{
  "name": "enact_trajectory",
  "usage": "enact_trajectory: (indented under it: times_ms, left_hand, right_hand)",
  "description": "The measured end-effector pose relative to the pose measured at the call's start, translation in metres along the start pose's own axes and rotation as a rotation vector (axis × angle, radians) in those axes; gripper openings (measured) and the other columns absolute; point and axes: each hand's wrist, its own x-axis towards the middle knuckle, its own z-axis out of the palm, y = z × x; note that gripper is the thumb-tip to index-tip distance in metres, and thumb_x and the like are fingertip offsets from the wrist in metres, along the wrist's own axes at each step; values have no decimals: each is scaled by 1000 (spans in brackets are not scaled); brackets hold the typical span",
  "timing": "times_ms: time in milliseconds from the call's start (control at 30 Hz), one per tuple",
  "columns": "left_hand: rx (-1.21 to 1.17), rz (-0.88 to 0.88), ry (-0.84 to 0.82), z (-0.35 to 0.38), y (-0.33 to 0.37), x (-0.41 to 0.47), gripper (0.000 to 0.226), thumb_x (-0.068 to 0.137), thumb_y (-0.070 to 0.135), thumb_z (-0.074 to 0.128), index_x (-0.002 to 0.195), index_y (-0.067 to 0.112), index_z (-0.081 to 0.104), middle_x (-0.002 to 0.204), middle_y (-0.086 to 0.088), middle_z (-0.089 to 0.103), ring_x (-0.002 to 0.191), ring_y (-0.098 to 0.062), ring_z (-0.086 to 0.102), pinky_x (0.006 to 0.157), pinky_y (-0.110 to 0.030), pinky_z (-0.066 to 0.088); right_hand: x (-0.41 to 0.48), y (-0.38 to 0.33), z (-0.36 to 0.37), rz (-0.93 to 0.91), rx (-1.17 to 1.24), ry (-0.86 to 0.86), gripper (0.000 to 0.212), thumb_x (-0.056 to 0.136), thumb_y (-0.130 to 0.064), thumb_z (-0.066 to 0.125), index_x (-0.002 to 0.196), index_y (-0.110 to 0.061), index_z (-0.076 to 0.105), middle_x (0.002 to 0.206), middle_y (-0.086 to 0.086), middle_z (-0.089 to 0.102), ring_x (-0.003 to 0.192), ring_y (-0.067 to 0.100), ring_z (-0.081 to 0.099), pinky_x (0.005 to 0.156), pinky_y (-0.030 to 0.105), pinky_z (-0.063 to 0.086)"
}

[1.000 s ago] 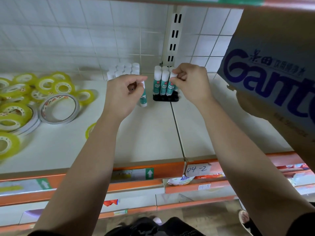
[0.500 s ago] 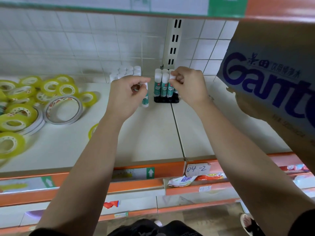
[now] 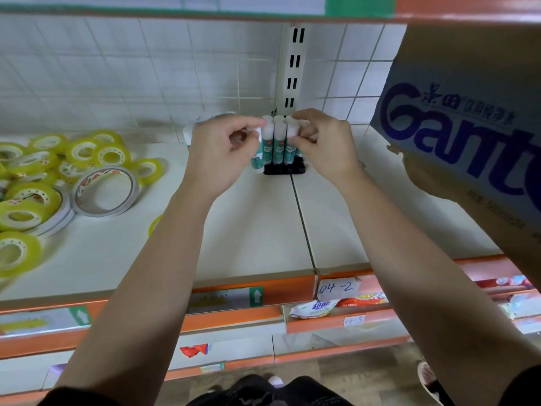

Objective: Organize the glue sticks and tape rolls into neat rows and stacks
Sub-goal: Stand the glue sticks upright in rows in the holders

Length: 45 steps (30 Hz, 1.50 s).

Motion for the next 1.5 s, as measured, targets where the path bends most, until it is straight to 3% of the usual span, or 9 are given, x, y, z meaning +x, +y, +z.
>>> enact_trajectory:
  times_ms: [100, 233, 367, 467, 633, 767, 1000, 1367, 1500]
  left_hand:
    - [23, 84, 5, 6, 15, 13, 25, 89, 8, 59, 108, 16, 74, 86, 7, 68, 70, 4, 59, 69, -8, 42]
    - [75, 182, -47, 20, 25, 35, 25, 88, 9, 58, 106, 15, 74, 93, 2, 61, 77, -10, 62, 71, -12, 46]
    - [106, 211, -114, 35, 26, 51, 24, 89, 11, 59, 107, 14, 74, 93, 6, 57, 78, -14, 64, 77, -19, 50]
    - [138, 245, -172, 43, 22, 58, 23, 89, 8, 62, 109, 11, 74, 96, 1, 59, 76, -4, 60, 77, -10, 46]
    - [217, 275, -234, 52, 10, 62, 21, 88, 14, 64, 107, 10, 74, 100, -8, 66, 90, -10, 59, 79, -7, 37]
    - [264, 291, -236, 58, 3, 64, 21, 88, 19, 66, 105, 11, 74, 98, -7, 67, 95, -19, 60, 81, -23, 40]
    - [416, 323, -286, 65, -4, 70, 26, 82, 37, 68, 98, 18, 75, 91, -2, 68, 90, -26, 62, 80, -43, 48]
    - [423, 344, -182, 67, -7, 71, 18, 81, 28, 74, 88, 12, 78, 89, -6, 69, 80, -27, 65, 67, -29, 43]
    - [440, 337, -192, 72, -5, 73, 16, 80, 27, 75, 83, 11, 78, 85, -6, 67, 78, -27, 63, 66, -32, 44]
  right_hand:
    - [-4, 6, -8, 49, 64, -13, 45, 82, -13, 72, 125, -18, 61, 88, 3, 71, 76, 17, 67, 75, 24, 52]
    - [-12, 26, -19, 109, 18, 5, 30, 86, -8, 64, 115, -15, 68, 88, 3, 69, 73, 12, 62, 73, 14, 47]
    - [-22, 55, -21, 201, -73, -116, 21, 85, -9, 64, 104, -12, 73, 95, 7, 70, 89, 20, 66, 88, 30, 52]
    - [-26, 64, -16, 208, -110, -162, 19, 83, -7, 64, 99, -11, 74, 97, 8, 70, 89, 21, 67, 87, 30, 52]
    - [-32, 70, -6, 132, -152, -114, 17, 80, -6, 61, 91, -9, 73, 91, 10, 62, 91, 33, 59, 83, 39, 52]
    - [-34, 72, -5, 104, -220, -110, 16, 83, -7, 60, 94, -8, 71, 93, 12, 61, 97, 34, 52, 81, 31, 40]
    - [-33, 74, -4, 99, -225, -93, 15, 83, -9, 60, 93, -9, 70, 92, 10, 60, 96, 33, 51, 81, 31, 39]
    - [-31, 75, -3, 111, -198, -96, 16, 83, -10, 59, 94, -11, 70, 89, 1, 53, 99, 29, 49, 76, 26, 36]
    - [-32, 76, -2, 107, -196, -93, 15, 83, -10, 59, 94, -11, 70, 92, 6, 58, 99, 28, 49, 75, 26, 36]
